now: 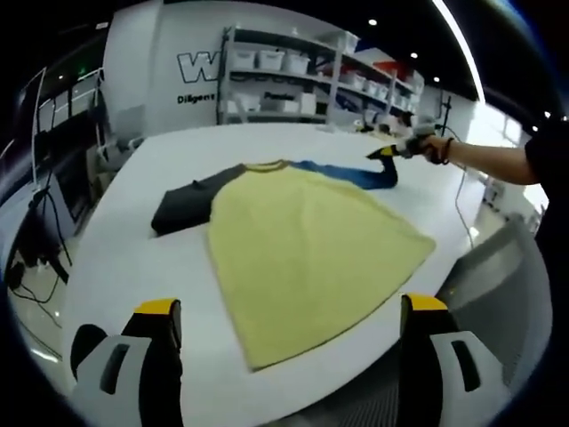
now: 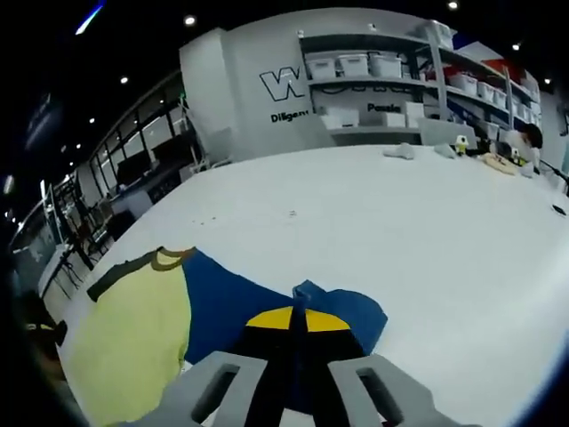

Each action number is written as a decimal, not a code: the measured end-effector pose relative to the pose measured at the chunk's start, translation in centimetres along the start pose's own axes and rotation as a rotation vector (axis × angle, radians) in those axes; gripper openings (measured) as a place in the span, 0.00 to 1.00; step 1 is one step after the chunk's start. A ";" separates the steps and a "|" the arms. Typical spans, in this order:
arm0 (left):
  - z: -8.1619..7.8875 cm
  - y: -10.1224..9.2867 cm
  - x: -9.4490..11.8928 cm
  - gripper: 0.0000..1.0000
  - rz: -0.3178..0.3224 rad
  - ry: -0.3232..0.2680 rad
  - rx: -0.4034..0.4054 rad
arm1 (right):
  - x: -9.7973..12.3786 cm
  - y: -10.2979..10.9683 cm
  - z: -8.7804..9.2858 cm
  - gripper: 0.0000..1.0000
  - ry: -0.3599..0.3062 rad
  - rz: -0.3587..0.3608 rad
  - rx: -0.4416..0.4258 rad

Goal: Fold the garment on the visible template until the final outline fits inside the template.

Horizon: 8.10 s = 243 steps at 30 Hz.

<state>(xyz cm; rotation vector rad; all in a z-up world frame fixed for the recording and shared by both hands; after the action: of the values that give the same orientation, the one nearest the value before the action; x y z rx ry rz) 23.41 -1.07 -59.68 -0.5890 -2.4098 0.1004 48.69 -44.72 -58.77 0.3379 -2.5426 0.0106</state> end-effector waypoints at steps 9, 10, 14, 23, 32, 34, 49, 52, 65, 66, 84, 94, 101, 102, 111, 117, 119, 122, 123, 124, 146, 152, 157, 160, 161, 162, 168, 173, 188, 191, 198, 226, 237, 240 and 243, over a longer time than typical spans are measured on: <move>0.0 0.1 0.0 0.99 0.005 -0.006 -0.020 | -1.7 5.4 -1.9 0.00 -0.023 -0.094 0.010; 0.0 0.1 0.0 0.99 0.007 -0.006 -0.018 | -1.9 6.1 -2.3 0.00 -0.028 -0.115 -0.007; -0.3 -0.3 -0.2 0.99 0.031 -0.015 -0.002 | -2.9 8.9 -4.0 0.00 -0.052 -0.177 -0.028; -0.3 -0.7 -0.2 0.99 0.036 -0.017 -0.015 | -5.7 13.5 -6.9 0.00 -0.048 -0.272 0.048; -0.1 -0.4 0.3 0.99 0.022 -0.016 -0.021 | -6.7 17.6 -7.8 0.00 -0.053 -0.331 0.090; -0.1 -0.4 0.3 0.99 0.022 -0.015 -0.019 | -6.9 18.5 -7.9 0.00 -0.055 -0.336 0.075; -0.3 -0.8 0.2 0.99 0.042 -0.025 -0.036 | -8.4 26.4 -8.2 0.00 -0.050 -0.403 0.136; -0.2 -0.9 0.2 0.99 0.046 -0.025 -0.038 | -8.5 28.0 -8.1 0.00 -0.050 -0.431 0.137; -0.8 -1.0 0.6 0.99 0.072 -0.050 -0.039 | -8.2 33.4 -6.7 0.00 -0.030 -0.523 0.133; -0.8 -1.0 0.6 0.99 0.072 -0.051 -0.040 | -8.2 33.6 -6.5 0.00 -0.028 -0.523 0.141; -0.5 -1.0 0.6 0.98 0.081 -0.052 -0.032 | -6.8 38.7 -1.9 0.00 0.009 -0.593 0.354; -0.9 -1.3 0.8 0.97 0.083 -0.061 -0.047 | -7.3 39.3 1.1 0.00 0.040 -0.567 0.503; -0.6 -1.0 1.0 0.97 0.074 -0.056 -0.043 | -8.0 39.8 3.3 0.00 0.073 -0.590 0.485; -0.5 -0.9 1.0 0.97 0.072 -0.055 -0.041 | -8.0 39.8 3.8 0.00 0.084 -0.595 0.493; -0.4 -1.1 1.1 0.98 0.071 -0.058 -0.039 | -7.6 40.2 5.2 0.13 0.118 -0.630 0.472; -0.7 -1.1 1.1 0.99 0.064 -0.061 -0.045 | -7.5 39.5 4.0 0.34 0.073 -0.603 0.340; -0.7 -0.9 1.2 0.99 0.056 -0.058 -0.045 | -7.4 38.8 3.6 0.50 0.073 -0.587 0.335; -0.6 -0.7 1.3 0.99 0.051 -0.051 -0.054 | -7.2 37.8 2.5 0.70 0.047 -0.560 0.333; -0.6 -0.7 1.3 0.99 0.051 -0.045 -0.061 | -7.2 37.4 2.3 0.73 0.044 -0.550 0.331; -0.6 -0.7 1.3 0.99 0.046 -0.044 -0.069 | -7.2 36.9 2.0 0.77 0.035 -0.539 0.325; -1.3 -0.4 0.8 0.99 0.045 -0.058 -0.061 | -5.9 25.2 1.5 0.99 -0.004 -0.335 0.236; -1.2 -0.5 0.7 0.99 0.047 -0.059 -0.059 | -5.6 22.0 1.3 0.96 -0.012 -0.275 0.200; -1.3 -0.6 0.7 0.99 0.050 -0.061 -0.057 | -5.3 19.7 1.8 0.91 0.007 -0.237 0.175; -1.2 -0.5 0.7 0.99 0.048 -0.057 -0.060 | -5.1 18.6 2.0 0.86 0.013 -0.219 0.157; -1.2 -0.5 0.7 0.99 0.049 -0.058 -0.058 | -5.0 18.3 2.2 0.83 0.015 -0.216 0.156; -1.2 -0.5 0.7 0.99 0.049 -0.058 -0.057 | -5.0 18.0 2.2 0.79 0.016 -0.209 0.159; -1.1 -0.5 0.7 0.99 0.048 -0.058 -0.057 | -4.7 16.1 3.5 0.59 0.044 -0.183 0.166; -0.9 -0.7 0.7 0.99 0.051 -0.049 -0.066 | -4.6 15.0 4.4 0.42 0.066 -0.162 0.138; -0.6 -0.3 0.7 0.99 0.038 -0.046 -0.057 | -5.2 13.5 6.9 0.14 0.125 -0.084 0.104; -0.5 -0.1 0.8 0.99 0.034 -0.043 -0.056 | -5.4 13.5 7.2 0.06 0.133 -0.079 0.133; -0.5 0.5 1.0 0.99 0.016 -0.042 -0.051 | -5.3 13.1 6.9 0.00 0.145 -0.074 0.248; -0.4 1.4 0.4 0.98 -0.005 -0.029 -0.038 | -3.5 5.3 6.8 0.00 0.211 -0.009 0.343; -0.7 1.5 0.3 0.97 -0.007 -0.032 -0.027 | -3.1 3.1 7.3 0.00 0.237 0.030 0.363; -0.8 1.5 0.2 0.97 -0.004 -0.030 -0.030 | -3.2 3.1 7.5 0.00 0.223 0.033 0.330; -1.0 1.7 0.2 0.97 -0.007 -0.033 -0.026 | -3.1 3.3 6.9 0.04 0.171 0.039 0.264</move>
<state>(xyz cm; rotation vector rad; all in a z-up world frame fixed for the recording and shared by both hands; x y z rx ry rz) 24.55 0.42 -59.13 -0.5947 -2.4481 0.0756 46.65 -41.37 -66.00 0.3723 -2.3789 0.3773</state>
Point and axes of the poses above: the point that each gripper's makers call its tool centre point, and the gripper's own axes: x roughly backward along the fingers, y roughly to its left, z roughly out of its underside, the point moved 1 cm from there along x, roughly backward along the fingers, and after that the axes turned 8 degrees about x, right-handed, at the moved point
